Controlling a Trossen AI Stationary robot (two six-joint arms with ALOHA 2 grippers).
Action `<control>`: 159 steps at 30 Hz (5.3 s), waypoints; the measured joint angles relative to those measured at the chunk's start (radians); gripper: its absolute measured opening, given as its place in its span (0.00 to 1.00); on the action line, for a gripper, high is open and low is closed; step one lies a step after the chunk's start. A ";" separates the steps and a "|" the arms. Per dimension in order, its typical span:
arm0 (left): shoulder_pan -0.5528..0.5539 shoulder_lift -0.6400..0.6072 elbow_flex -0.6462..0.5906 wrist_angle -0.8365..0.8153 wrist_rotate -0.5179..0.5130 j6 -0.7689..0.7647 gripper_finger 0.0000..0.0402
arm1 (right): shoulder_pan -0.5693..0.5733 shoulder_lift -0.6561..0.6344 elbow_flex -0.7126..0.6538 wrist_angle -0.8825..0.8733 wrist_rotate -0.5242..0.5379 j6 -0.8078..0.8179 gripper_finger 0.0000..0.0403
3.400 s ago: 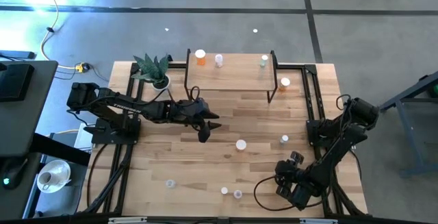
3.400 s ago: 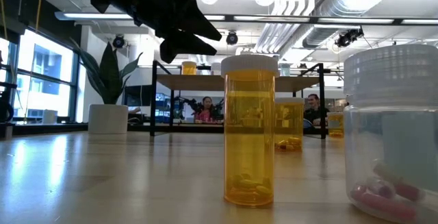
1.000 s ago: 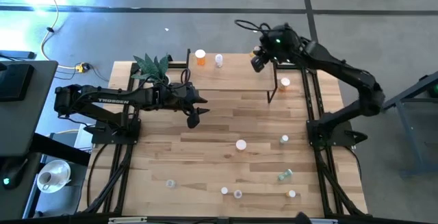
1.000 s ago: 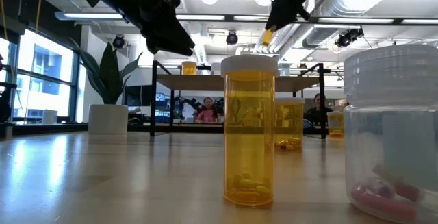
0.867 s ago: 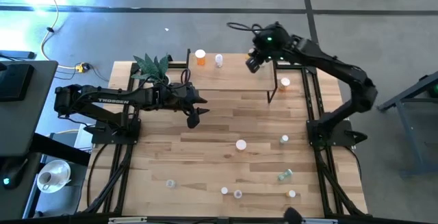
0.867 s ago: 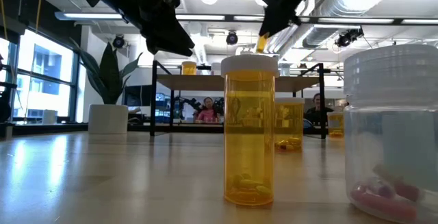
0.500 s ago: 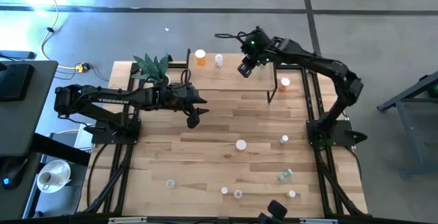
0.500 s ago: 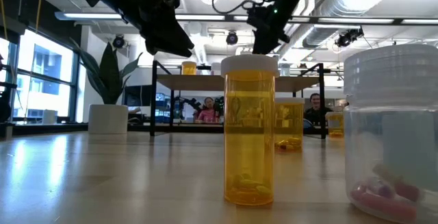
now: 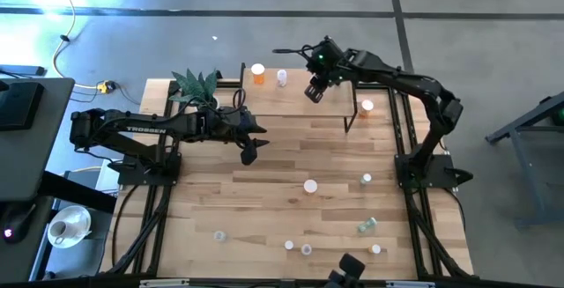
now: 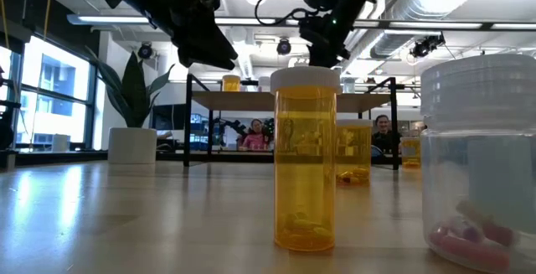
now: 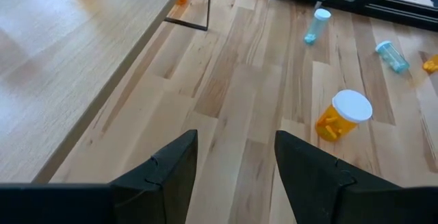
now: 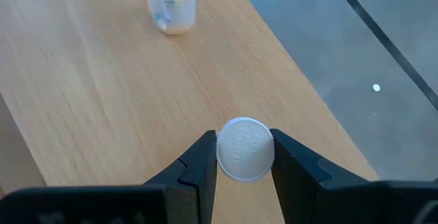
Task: Pick and place medicine bottles onto shelf by color
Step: Put the top small orange pill bottle on the shelf, then put the bottom large orange pill bottle aligned with the other large orange pill bottle on the shelf
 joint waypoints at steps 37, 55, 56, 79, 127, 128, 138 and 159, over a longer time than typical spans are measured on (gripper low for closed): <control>0.000 0.000 0.000 0.001 0.000 0.000 0.46 | -0.026 -0.001 -0.009 -0.015 -0.032 0.008 0.26; 0.000 0.000 0.000 0.001 0.000 0.000 0.46 | -0.025 -0.001 -0.009 -0.012 0.003 0.008 0.45; 0.000 0.000 0.000 0.001 0.000 0.000 0.46 | -0.025 -0.001 -0.009 -0.012 0.003 0.008 0.45; 0.000 0.000 0.000 -0.030 0.000 0.000 0.46 | 0.095 -0.186 -0.007 -0.065 -0.012 0.030 0.46; -0.300 0.338 0.000 0.452 -0.027 -0.018 0.64 | 0.500 -0.470 -0.364 -0.039 0.151 0.256 0.46; -0.307 0.362 0.000 0.484 -0.027 -0.017 0.64 | 0.507 -0.486 -0.386 -0.024 0.151 0.269 0.46; -0.356 0.564 0.000 0.696 -0.063 -0.026 0.64 | 0.554 -0.594 -0.466 0.070 0.222 0.308 0.46; -0.366 0.852 0.128 0.849 -0.109 -0.026 0.64 | 0.554 -0.597 -0.467 0.081 0.226 0.307 0.46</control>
